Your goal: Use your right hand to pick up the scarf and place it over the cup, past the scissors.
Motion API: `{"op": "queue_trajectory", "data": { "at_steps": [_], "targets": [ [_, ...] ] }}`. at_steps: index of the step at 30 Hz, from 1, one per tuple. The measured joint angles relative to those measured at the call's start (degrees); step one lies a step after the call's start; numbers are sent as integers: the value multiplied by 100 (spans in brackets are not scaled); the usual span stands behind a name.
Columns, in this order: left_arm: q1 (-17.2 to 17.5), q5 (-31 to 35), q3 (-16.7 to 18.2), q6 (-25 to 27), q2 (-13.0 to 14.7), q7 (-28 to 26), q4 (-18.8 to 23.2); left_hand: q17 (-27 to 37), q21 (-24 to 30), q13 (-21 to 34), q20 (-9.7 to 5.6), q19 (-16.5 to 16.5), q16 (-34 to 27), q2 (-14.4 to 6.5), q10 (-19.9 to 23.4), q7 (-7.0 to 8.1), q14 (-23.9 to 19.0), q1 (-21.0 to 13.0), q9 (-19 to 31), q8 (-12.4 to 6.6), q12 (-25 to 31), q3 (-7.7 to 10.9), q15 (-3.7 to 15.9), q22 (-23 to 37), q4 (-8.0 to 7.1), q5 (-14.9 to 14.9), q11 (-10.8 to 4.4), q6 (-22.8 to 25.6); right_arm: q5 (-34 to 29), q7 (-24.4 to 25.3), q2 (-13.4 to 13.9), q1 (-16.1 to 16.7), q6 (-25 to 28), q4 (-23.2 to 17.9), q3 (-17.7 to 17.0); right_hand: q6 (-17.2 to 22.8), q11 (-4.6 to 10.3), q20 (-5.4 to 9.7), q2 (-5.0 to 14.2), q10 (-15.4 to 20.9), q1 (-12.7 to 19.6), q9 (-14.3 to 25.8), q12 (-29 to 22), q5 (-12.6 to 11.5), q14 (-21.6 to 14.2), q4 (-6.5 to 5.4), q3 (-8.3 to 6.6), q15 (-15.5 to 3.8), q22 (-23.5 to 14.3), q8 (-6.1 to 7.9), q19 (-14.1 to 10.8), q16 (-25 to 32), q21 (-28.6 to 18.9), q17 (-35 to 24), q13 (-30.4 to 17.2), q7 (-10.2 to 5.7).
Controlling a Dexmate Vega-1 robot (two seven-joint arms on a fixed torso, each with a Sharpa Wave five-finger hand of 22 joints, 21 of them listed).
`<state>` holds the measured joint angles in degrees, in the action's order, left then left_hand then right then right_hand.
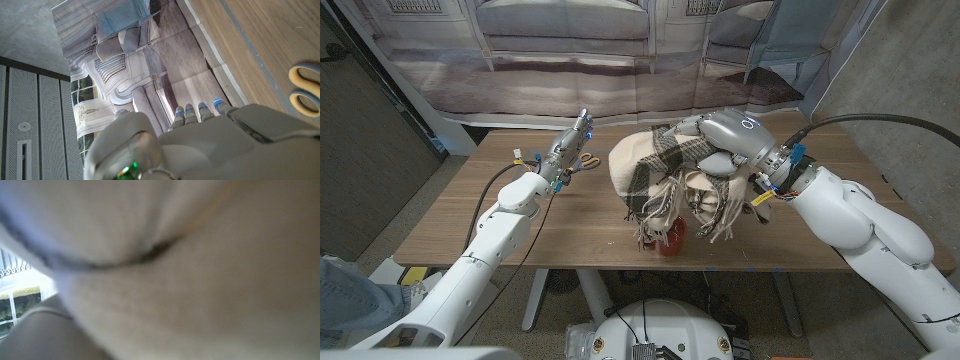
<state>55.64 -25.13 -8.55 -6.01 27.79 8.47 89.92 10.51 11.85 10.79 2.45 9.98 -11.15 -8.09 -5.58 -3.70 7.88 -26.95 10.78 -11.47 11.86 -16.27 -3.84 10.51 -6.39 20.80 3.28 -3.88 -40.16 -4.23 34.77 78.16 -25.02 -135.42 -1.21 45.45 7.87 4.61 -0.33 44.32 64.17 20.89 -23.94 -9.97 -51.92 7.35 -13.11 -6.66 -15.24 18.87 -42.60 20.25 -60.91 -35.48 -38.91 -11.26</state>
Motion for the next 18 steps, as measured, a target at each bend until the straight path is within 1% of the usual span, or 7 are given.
{"op": "queue_trajectory", "data": {
  "at_steps": [2,4,7,10,12,18],
  "targets": [
    [17,0,9,-4,0,-7,30,0,0,0,0,0,0,0,0,0,0,0,0,0,0,0,0,0,0,0,0,0,-10,0,-16,36,-31,-2,-20,1,0,-2,0,0,0,0,1,-1,0,9,-25,0,9,-2,2,-1,0,-6,0,-1],
    [17,0,9,-6,0,-17,30,0,0,0,0,0,0,0,0,0,0,0,0,0,0,0,0,0,0,0,0,0,-10,1,-41,82,-48,-11,-47,34,0,-40,0,0,0,0,1,-2,-3,11,-28,3,18,-4,40,-2,0,-20,-3,-8],
    [39,0,14,-6,5,-26,63,0,0,0,0,0,0,0,0,0,0,0,0,0,0,0,0,0,0,0,0,0,-11,-2,-71,125,-112,-16,-67,45,-32,-41,0,30,0,0,1,-3,-11,11,-28,11,36,-18,41,-2,-34,-26,-23,-3],
    [39,-1,14,-6,5,-36,63,0,0,0,0,0,0,-17,0,0,0,-16,0,0,0,0,0,0,0,0,-1,0,-11,-2,-111,175,-112,-19,-73,45,-19,-41,-1,43,0,-1,27,-3,-11,11,-28,11,56,-19,41,-18,-56,-26,-32,-3],
    [78,-1,22,-6,17,-46,110,0,0,0,0,0,0,-23,0,0,0,-23,0,0,0,0,1,0,0,0,-1,-1,-109,2,-131,203,-210,-19,-74,45,0,-41,-1,62,1,-12,33,-3,-13,11,-28,8,62,-19,41,-18,-67,-26,-32,-3],
    [130,-2,31,-14,23,-69,171,0,0,0,0,0,0,-23,0,0,0,-23,0,0,0,0,1,0,0,0,-1,-1,-254,54,-172,258,-298,-19,-46,45,2,-30,-1,63,1,-15,44,0,-23,11,-27,-1,114,-24,51,-19,-90,-26,-73,-3]
  ]
}}
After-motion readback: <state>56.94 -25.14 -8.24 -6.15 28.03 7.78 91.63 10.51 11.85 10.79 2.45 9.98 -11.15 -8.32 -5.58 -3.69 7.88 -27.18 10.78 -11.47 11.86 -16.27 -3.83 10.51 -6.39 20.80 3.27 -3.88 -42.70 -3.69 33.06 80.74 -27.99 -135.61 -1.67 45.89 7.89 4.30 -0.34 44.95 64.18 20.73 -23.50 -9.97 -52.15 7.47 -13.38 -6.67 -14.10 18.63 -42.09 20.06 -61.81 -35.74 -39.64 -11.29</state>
